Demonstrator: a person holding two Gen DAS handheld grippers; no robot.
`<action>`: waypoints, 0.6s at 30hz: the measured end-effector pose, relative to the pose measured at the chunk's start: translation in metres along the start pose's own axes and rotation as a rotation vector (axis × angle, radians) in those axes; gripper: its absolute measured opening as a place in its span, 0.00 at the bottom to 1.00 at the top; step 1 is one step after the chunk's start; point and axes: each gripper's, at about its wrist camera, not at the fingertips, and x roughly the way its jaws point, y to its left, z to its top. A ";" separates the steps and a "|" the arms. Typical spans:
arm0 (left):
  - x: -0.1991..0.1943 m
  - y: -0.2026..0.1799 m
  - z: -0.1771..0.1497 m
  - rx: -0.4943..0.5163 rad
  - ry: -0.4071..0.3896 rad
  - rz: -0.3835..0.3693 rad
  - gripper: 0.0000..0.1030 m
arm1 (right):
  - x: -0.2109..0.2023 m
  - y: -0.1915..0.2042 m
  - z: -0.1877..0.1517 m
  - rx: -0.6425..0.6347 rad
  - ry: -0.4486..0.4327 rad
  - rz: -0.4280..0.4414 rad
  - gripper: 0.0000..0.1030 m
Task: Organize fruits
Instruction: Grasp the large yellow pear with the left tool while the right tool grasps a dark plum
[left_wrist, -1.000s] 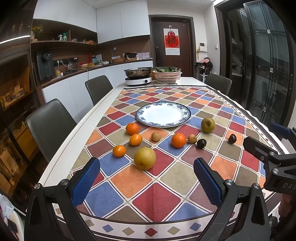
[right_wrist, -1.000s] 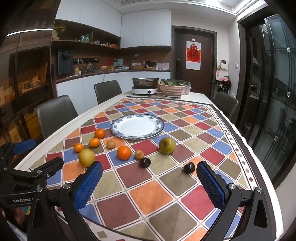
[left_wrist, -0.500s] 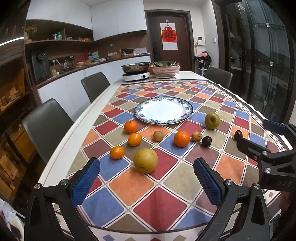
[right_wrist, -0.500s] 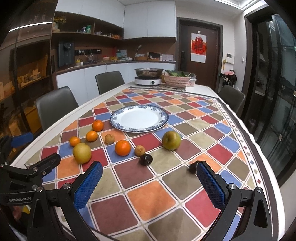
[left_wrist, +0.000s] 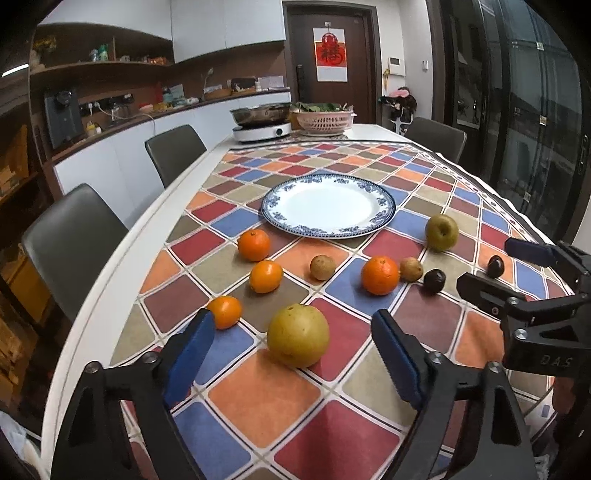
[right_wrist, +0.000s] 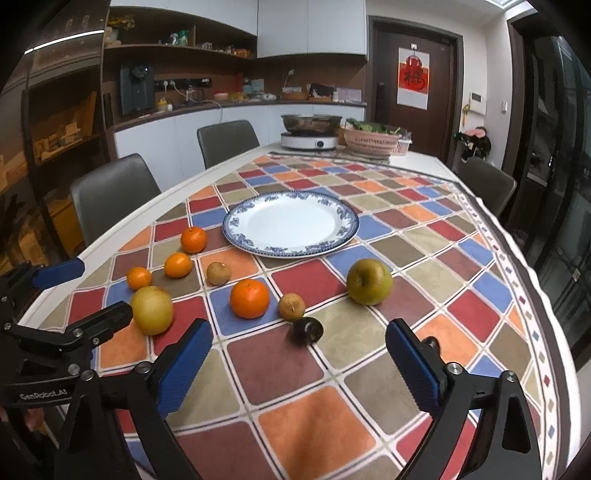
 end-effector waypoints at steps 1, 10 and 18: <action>0.004 0.001 0.000 -0.001 0.007 -0.004 0.80 | 0.005 0.000 0.000 0.001 0.010 0.004 0.89; 0.034 0.003 -0.006 0.003 0.082 -0.036 0.68 | 0.048 -0.007 -0.007 0.029 0.120 0.045 0.72; 0.051 0.005 -0.008 -0.005 0.125 -0.059 0.60 | 0.070 -0.010 -0.009 0.047 0.177 0.057 0.61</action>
